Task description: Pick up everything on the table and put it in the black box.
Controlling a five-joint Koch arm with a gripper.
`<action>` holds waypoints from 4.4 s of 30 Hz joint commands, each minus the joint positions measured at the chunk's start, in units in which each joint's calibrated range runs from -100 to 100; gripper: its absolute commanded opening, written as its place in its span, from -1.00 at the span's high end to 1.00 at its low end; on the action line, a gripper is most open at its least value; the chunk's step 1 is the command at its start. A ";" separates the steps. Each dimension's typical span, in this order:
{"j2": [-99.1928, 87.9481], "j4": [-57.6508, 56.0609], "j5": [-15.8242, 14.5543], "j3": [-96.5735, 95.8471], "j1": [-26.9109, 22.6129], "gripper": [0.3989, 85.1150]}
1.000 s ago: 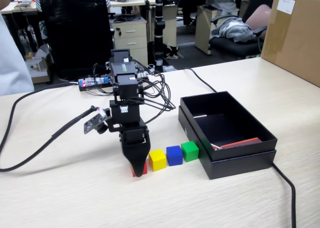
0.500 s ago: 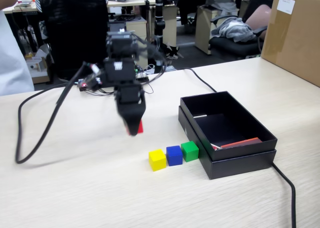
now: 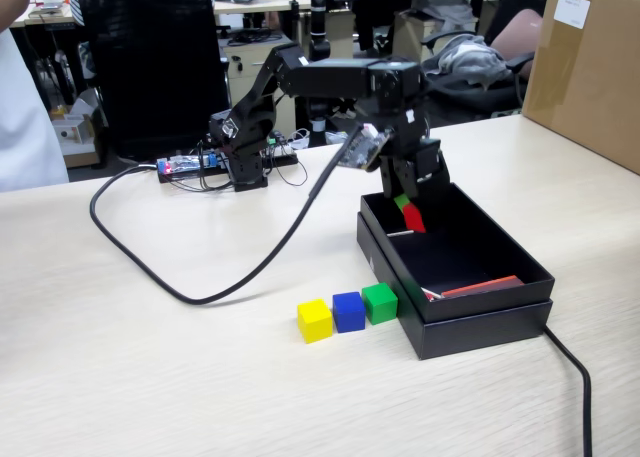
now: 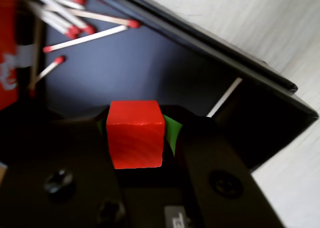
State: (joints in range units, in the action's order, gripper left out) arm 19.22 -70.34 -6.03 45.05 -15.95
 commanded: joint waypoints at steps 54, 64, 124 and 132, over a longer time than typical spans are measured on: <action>20.77 -1.40 5.27 18.32 16.95 0.99; -24.10 -2.96 6.25 8.81 12.94 0.99; 13.54 -3.91 4.05 22.31 13.38 -0.04; 20.42 -3.91 3.47 23.76 12.75 -0.04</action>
State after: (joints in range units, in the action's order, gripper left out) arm 39.03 -74.45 -2.32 62.76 -3.05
